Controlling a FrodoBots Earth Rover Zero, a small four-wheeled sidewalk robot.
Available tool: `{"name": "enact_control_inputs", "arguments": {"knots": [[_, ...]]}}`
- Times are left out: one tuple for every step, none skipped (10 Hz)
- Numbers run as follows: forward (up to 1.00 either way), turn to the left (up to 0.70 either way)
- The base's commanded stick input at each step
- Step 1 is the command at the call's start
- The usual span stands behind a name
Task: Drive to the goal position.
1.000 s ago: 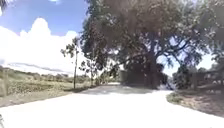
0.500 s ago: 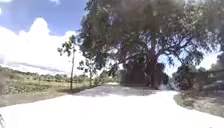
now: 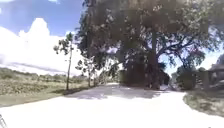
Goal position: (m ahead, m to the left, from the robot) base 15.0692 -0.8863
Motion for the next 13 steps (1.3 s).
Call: {"name": "enact_control_inputs", "arguments": {"knots": [[0.85,0.0],[0.85,0.0],[0.85,0.0],[0.85,0.0],[0.85,0.0],[0.85,0.0],[0.85,0.0],[0.85,0.0],[0.85,0.0],[0.85,0.0],[0.85,0.0],[0.85,0.0],[0.85,0.0]]}}
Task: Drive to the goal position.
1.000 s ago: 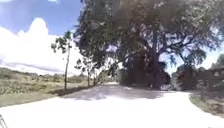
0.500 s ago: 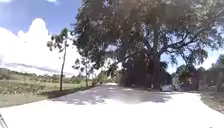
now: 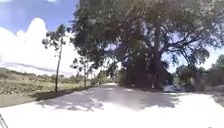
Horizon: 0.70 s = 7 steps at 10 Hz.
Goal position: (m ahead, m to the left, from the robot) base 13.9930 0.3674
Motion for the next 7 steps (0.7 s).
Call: {"name": "enact_control_inputs", "arguments": {"knots": [[0.85,0.0],[0.85,0.0],[0.85,0.0],[0.85,0.0],[0.85,0.0],[0.85,0.0],[0.85,0.0]]}}
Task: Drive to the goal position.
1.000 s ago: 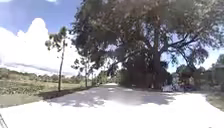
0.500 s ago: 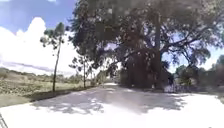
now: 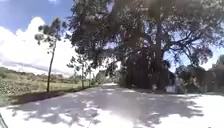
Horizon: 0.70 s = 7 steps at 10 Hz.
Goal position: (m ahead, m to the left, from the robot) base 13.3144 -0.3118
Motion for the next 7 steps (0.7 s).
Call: {"name": "enact_control_inputs", "arguments": {"knots": [[0.85,0.0],[0.85,0.0],[0.85,0.0],[0.85,0.0],[0.85,0.0],[0.85,0.0],[0.85,0.0]]}}
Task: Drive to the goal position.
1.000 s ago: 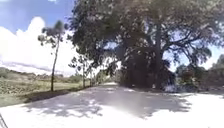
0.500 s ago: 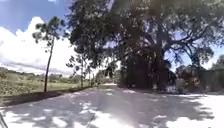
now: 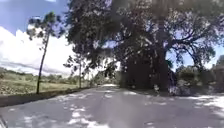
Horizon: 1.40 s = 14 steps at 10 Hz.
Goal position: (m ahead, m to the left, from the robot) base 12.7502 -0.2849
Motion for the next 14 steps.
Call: {"name": "enact_control_inputs", "arguments": {"knots": [[0.85,0.0],[0.85,0.0],[0.85,0.0],[0.85,0.0],[0.85,0.0],[0.85,0.0],[0.85,0.21],[0.85,0.31],[0.85,0.25],[0.85,0.0],[0.85,0.0],[0.85,0.0],[0.85,0.0],[0.85,0.0]]}}
